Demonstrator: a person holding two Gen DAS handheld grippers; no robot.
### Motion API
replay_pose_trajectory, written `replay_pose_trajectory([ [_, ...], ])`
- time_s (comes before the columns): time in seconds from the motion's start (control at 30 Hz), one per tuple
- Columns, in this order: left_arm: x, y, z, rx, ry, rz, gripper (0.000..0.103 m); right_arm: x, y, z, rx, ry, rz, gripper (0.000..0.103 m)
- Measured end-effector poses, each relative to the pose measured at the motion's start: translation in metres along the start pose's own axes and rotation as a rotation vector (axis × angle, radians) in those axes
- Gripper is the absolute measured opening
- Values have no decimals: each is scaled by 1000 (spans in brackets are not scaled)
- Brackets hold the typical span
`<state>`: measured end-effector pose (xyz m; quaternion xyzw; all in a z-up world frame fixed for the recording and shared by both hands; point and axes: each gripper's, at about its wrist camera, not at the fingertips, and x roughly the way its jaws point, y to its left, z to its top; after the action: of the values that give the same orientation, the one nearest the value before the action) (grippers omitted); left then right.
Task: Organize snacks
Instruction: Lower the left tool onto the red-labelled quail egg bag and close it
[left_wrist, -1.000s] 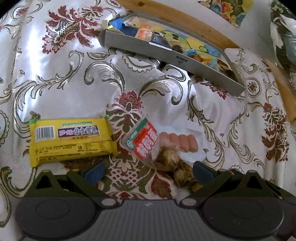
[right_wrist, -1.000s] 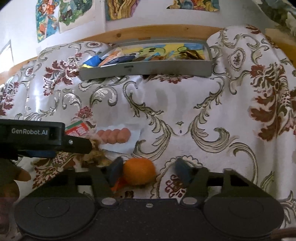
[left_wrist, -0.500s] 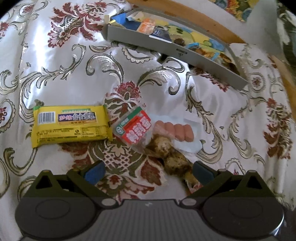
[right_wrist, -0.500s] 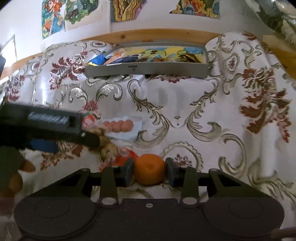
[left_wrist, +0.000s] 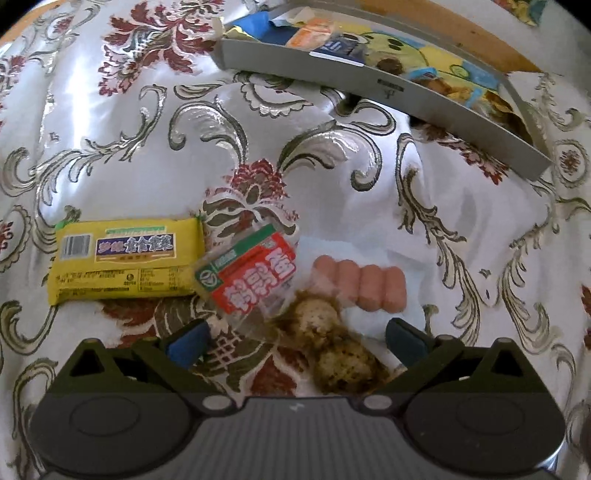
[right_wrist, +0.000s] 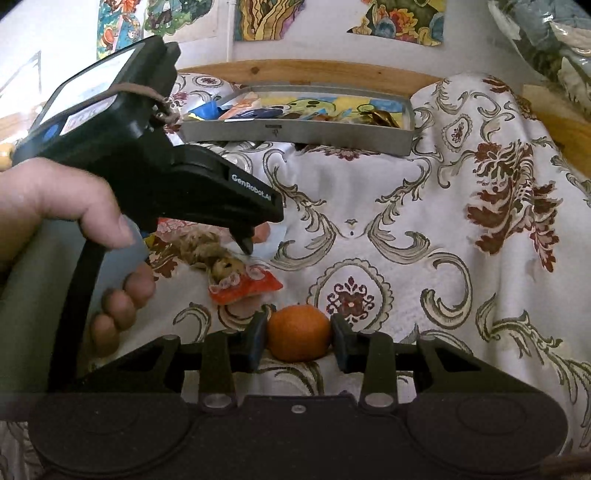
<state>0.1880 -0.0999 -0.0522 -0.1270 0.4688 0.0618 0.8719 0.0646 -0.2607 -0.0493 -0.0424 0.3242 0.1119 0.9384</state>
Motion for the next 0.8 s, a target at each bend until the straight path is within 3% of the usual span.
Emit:
replay_pose_trajectory([
  [0.13, -8, 15, -6, 70, -4, -64, 88, -1, -1, 0, 7, -2, 2, 39],
  [0.3, -19, 45, -11, 138, 4, -177, 81, -1, 0, 0, 14, -1, -2, 39],
  [0.47, -27, 67, -14, 94, 16, -275, 79, -1, 1, 0, 14, -1, -1, 39],
  [0.67, -22, 58, -15, 102, -4, -245, 81, 2, 7, 0, 5, 9, 6, 39],
  [0.8, -15, 41, -14, 143, 2, -214, 97, 3, 7, 0, 6, 16, 8, 39],
])
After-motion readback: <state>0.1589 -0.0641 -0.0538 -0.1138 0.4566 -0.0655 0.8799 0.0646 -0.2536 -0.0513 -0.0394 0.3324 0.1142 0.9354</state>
